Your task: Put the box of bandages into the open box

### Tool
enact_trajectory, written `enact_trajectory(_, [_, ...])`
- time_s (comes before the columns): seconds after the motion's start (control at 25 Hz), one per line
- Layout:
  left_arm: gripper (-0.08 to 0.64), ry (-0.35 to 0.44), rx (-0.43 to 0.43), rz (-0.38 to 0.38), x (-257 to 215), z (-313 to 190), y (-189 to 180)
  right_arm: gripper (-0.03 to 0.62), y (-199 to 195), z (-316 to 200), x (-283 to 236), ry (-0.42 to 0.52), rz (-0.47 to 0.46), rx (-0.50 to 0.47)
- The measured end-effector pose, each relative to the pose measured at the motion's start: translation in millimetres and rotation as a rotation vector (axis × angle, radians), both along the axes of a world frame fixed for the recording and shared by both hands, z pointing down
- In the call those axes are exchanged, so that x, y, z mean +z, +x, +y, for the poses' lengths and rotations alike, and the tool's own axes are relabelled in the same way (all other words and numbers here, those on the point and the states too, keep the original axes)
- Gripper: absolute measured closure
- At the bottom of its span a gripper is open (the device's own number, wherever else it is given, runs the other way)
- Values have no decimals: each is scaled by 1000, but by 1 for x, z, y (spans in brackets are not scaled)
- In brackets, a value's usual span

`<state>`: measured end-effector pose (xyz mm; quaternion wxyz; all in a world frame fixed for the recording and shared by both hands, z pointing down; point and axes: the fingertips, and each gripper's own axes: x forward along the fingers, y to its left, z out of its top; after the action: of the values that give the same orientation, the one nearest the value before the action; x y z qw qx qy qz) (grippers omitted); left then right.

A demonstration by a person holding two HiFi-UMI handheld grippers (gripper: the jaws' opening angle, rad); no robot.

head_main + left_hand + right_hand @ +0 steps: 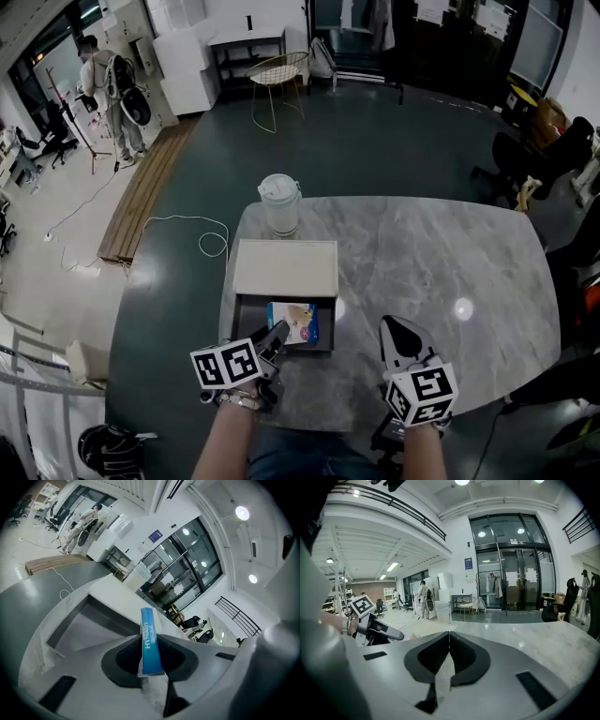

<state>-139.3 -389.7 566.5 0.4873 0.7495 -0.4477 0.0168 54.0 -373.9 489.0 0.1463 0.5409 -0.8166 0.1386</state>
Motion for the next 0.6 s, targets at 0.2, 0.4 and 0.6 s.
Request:
enact_trajectory(0.2, [474,-76,21,-8,15,-4,4,568,-1,-6,-4,-4,11,7])
enact_trajectory(0.4, [474,-112,47,-23,24,-10,10,568,-2,-12,-2,-13,19,14])
enact_trajectory(0.6, [472,-156,88,-101,35,-7,14,568,0,-12,0,-21,16,24])
